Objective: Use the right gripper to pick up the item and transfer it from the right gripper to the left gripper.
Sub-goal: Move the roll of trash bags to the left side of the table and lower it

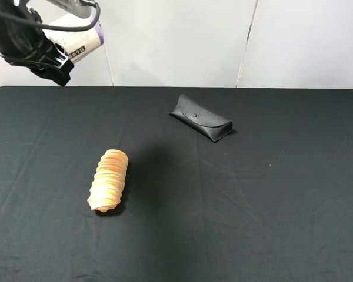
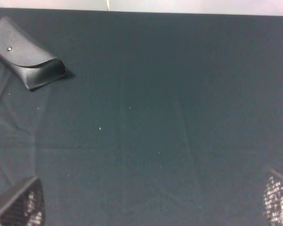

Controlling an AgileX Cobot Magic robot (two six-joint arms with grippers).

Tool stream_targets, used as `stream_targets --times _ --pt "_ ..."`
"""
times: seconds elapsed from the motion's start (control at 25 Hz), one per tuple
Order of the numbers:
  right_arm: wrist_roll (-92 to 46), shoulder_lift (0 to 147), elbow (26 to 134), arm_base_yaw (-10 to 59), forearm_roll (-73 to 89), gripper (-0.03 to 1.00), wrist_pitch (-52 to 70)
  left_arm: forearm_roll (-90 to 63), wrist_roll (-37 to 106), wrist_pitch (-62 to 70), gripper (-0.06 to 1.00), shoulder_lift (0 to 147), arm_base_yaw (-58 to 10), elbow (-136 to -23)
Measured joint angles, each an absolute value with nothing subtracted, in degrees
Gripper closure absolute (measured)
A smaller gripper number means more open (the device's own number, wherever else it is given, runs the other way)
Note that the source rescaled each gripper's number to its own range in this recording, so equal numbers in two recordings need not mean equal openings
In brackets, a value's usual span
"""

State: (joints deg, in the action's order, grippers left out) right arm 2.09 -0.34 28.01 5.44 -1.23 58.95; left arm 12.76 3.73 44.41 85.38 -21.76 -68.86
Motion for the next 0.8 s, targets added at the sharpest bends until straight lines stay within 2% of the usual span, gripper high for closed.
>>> stream_targets --times 0.28,0.8 --pt "2.09 -0.34 28.01 5.44 -1.23 -0.03 58.95 9.49 3.72 43.75 0.92 92.73 -16.27 -69.5" --pt "2.09 -0.34 28.01 5.44 -1.23 -0.03 58.95 9.01 3.78 37.71 0.93 104.51 -15.35 -69.55"
